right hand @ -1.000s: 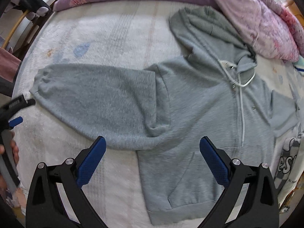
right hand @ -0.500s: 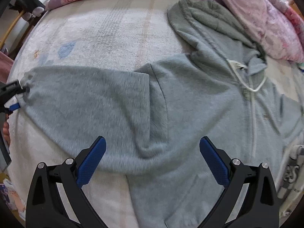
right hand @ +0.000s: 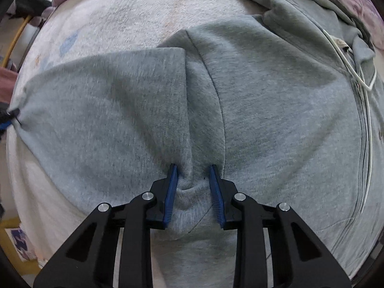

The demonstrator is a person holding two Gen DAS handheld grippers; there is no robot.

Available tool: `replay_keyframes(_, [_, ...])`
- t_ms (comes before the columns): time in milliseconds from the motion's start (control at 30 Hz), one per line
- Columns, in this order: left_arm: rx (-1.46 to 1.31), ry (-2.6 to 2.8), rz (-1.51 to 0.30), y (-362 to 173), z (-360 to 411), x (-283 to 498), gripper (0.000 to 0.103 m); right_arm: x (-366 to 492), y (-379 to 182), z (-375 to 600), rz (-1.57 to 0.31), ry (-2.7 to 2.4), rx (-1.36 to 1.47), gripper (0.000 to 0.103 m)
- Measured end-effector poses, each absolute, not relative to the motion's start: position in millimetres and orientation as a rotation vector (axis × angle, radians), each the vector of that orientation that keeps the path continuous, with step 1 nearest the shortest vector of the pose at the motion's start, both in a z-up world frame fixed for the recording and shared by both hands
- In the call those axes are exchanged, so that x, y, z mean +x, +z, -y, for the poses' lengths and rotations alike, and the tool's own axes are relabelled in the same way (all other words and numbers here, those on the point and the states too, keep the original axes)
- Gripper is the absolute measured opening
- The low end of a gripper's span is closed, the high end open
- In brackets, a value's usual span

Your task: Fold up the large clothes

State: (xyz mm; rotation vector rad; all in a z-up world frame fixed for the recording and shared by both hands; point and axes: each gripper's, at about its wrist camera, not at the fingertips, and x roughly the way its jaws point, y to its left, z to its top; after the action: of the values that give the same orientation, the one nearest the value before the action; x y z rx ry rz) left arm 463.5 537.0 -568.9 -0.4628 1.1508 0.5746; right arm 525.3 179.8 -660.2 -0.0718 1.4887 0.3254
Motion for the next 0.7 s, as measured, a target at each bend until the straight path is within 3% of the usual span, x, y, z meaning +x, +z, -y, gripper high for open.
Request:
replay_keyframes(167, [-0.415,0.573,-1.06,-516,-504,460,0.017,520,-662,-176,-1.477,0.348,-0.052,0.026])
replay_keyframes(400, [-0.369,0.488,-0.94,-430,-401,468,0.017,537,-654,-148,-1.55,0.47,0.069,0.023])
replay_keyframes(533, [-0.333,0.418,-0.911,-397,-317,483,0.017,550,-612,-77,-1.479,0.527,0.251,0.019])
replay_keyframes(700, [-0.32,0.302,-0.909,-391,-196,513,0.016,562,-560,51,-1.401,0.439,0.24,0.019])
